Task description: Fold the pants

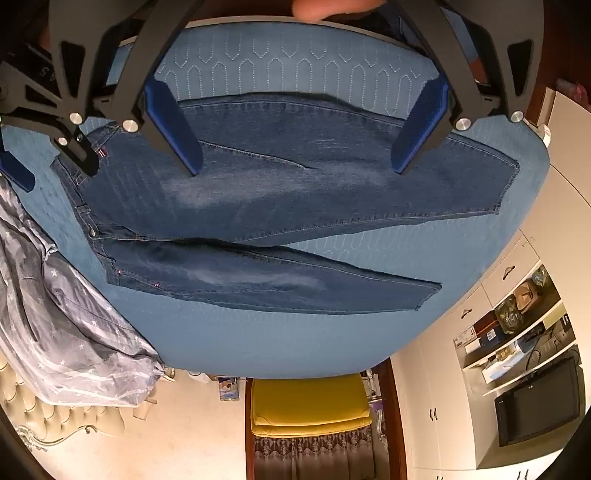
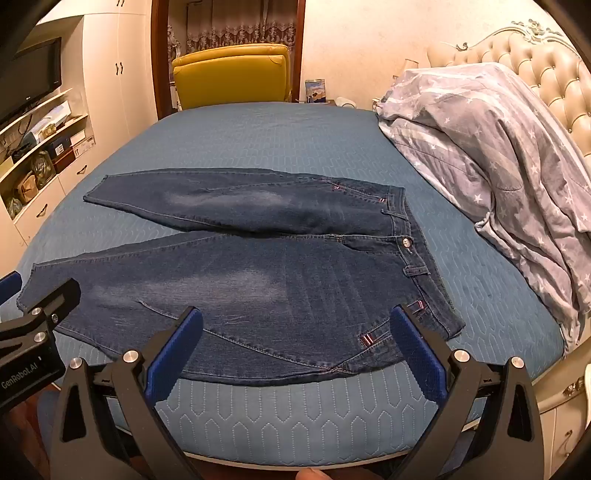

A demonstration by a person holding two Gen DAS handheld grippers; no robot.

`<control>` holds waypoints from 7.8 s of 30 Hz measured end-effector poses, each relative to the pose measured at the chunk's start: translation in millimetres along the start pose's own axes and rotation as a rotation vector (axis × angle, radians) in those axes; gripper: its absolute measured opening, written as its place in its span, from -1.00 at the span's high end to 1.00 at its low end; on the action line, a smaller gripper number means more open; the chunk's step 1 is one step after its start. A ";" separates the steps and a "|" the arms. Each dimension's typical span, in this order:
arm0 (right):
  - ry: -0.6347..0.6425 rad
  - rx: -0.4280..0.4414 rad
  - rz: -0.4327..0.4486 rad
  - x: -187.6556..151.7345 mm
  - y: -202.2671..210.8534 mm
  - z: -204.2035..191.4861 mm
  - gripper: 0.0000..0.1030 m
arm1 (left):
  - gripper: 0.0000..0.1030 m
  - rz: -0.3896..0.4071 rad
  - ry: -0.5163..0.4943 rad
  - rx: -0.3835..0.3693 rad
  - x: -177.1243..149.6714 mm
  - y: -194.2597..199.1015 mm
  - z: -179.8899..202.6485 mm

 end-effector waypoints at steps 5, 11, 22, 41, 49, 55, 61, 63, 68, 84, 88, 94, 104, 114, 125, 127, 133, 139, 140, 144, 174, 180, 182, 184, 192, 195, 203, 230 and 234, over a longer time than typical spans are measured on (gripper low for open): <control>-0.001 0.001 -0.002 -0.3 0.3 -0.9 -0.90 | -0.97 -0.002 -0.001 0.000 -0.2 0.0 1.1; -0.003 0.000 -0.002 0.6 -0.8 3.6 -0.90 | -0.97 -0.007 0.001 -0.001 -0.4 -3.9 0.9; -0.001 -0.004 -0.001 -1.3 -1.6 0.7 -0.90 | -0.97 -0.019 0.007 -0.007 -4.1 -6.0 -1.9; -0.075 0.096 -0.159 15.1 -62.7 45.0 -0.90 | -0.97 -0.067 0.036 -0.124 -9.2 -44.2 -18.7; -0.115 0.043 -0.272 139.8 -181.6 168.6 -0.90 | -0.97 -0.178 0.073 -0.295 -5.4 -90.6 -38.1; -0.163 -0.007 -0.326 239.6 -281.4 259.1 -0.90 | -0.97 -0.187 0.142 -0.311 6.9 -123.4 -70.1; -0.148 0.046 -0.395 270.6 -353.9 280.9 -0.89 | -0.97 -0.210 0.202 -0.304 13.0 -152.1 -94.5; -0.124 0.045 -0.398 274.3 -369.2 281.4 -0.81 | -0.96 -0.216 0.210 -0.306 13.2 -156.4 -98.0; -0.051 0.088 -0.362 280.2 -380.2 269.8 0.17 | -0.96 -0.212 0.217 -0.313 17.1 -162.4 -106.5; 0.129 0.302 0.044 219.5 -148.2 216.1 0.70 | -0.44 -0.187 0.492 -0.680 163.7 -219.3 -173.0; 0.167 0.373 0.053 154.3 -100.2 200.8 0.71 | -0.31 -0.219 0.610 -0.839 183.7 -250.9 -187.8; 0.143 0.440 -0.014 59.6 -79.9 189.0 0.71 | -0.13 -0.261 0.736 -0.911 179.1 -298.8 -202.3; 0.085 0.437 -0.045 33.2 -82.8 185.8 0.71 | -0.05 -0.280 0.859 -0.856 175.8 -334.2 -227.5; 0.081 0.417 -0.041 45.9 -73.0 182.6 0.71 | 0.34 -0.353 0.834 -0.844 202.4 -371.3 -204.4; 0.230 0.406 -0.048 60.4 -77.8 202.7 0.71 | 0.99 -0.238 0.749 -0.782 209.2 -280.7 -209.3; 0.239 0.413 -0.039 64.7 -76.0 219.0 0.71 | 0.99 -0.166 0.717 -0.754 184.1 -229.3 -209.6; 0.148 0.436 -0.143 34.8 -112.5 264.3 0.58 | 0.99 -0.110 0.793 -0.735 42.3 -157.7 -197.8; -0.048 0.406 -0.265 -27.9 -140.8 290.1 -0.15 | 0.99 -0.193 0.869 -0.750 -38.5 -193.2 -187.8; -0.082 0.395 -0.275 -36.1 -139.0 293.8 -0.20 | 0.99 -0.187 0.865 -0.761 -40.3 -193.6 -188.7; -0.339 0.455 -0.253 -68.5 -119.1 312.6 -0.35 | 0.99 -0.172 0.846 -0.788 -42.0 -193.5 -194.7; -0.570 0.338 -0.305 -36.7 -139.7 267.9 0.81 | 0.99 -0.226 0.927 -0.833 -82.4 -193.1 -212.6; -0.553 0.317 -0.306 -36.7 -152.2 270.6 0.81 | 0.99 -0.217 0.899 -0.806 -80.9 -190.9 -209.5; -0.543 0.291 -0.315 -51.6 -158.9 276.3 0.81 | 0.99 -0.233 0.915 -0.806 -87.8 -197.8 -209.2; -0.529 0.260 -0.318 -57.8 -165.6 274.8 0.81 | 0.97 -0.235 0.901 -0.808 -91.4 -202.2 -208.2; -0.488 0.125 -0.308 -57.6 -177.2 268.8 0.32 | 0.08 -0.131 0.940 -0.816 -93.7 -179.1 -262.6; -0.516 0.050 -0.304 -60.1 -170.3 275.0 -0.12 | 0.08 -0.037 1.019 -0.745 -93.0 -172.6 -330.9; -0.376 -0.198 -0.078 -31.4 -99.6 243.2 -0.14 | 0.28 0.000 1.158 -0.700 -63.5 -215.8 -470.0; -0.185 -0.086 -0.255 -25.9 -190.3 181.5 -0.44 | 0.98 -0.084 1.250 -0.603 -92.6 -197.8 -487.7; -0.166 -0.068 -0.262 -24.3 -190.1 185.0 -0.44 | 0.98 -0.116 1.273 -0.600 -101.1 -216.2 -489.9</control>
Point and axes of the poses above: each gripper's, at about its wrist camera, not at the fingertips, and y roughly against the way its jaws point, z to its right, x to its top, the point moved 5 cm from there along -y, roughly the way its jaws point, and after that the axes turned 13 degrees about -z, right-handed, at the moved point
